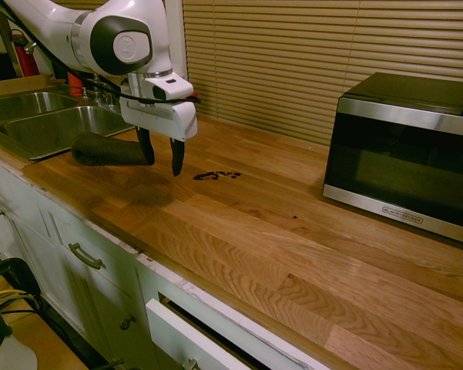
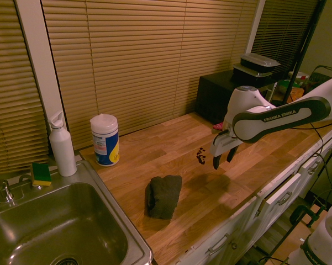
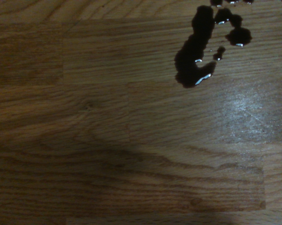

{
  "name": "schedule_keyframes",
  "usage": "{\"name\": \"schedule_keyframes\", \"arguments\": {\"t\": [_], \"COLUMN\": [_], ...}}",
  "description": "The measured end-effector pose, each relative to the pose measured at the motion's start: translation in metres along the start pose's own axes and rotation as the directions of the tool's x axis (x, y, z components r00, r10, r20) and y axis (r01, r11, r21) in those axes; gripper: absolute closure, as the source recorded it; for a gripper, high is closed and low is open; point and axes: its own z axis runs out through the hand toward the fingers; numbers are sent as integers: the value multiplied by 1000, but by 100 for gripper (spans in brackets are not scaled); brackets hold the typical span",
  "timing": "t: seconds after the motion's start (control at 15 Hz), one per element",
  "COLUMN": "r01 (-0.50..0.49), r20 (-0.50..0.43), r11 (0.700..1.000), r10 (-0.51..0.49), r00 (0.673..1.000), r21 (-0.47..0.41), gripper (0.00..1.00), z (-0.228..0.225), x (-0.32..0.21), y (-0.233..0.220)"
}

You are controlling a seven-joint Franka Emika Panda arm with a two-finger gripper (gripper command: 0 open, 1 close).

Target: Clear the spill

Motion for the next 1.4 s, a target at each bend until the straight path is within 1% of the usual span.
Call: {"name": "schedule_keyframes", "arguments": {"t": [0.2, 0.47, 0.8, 0.93, 1.13, 1.4], "r01": [3, 47, 139, 181, 227, 243], "r20": [1, -9, -8, -15, -8, 27], "r11": [1000, 996, 975, 967, 954, 950], "r10": [-3, -46, -140, -181, -230, -253], "r00": [1000, 999, 990, 983, 973, 967], "r21": [8, 71, 171, 182, 194, 197], "gripper": [0, 0, 0, 0, 0, 0], "z": [-1, -15, -32, -35, -27, -9], "x": [0, -14, -72, -93, -126, -159], "y": [-2, -17, -67, -90, -125, -157]}}
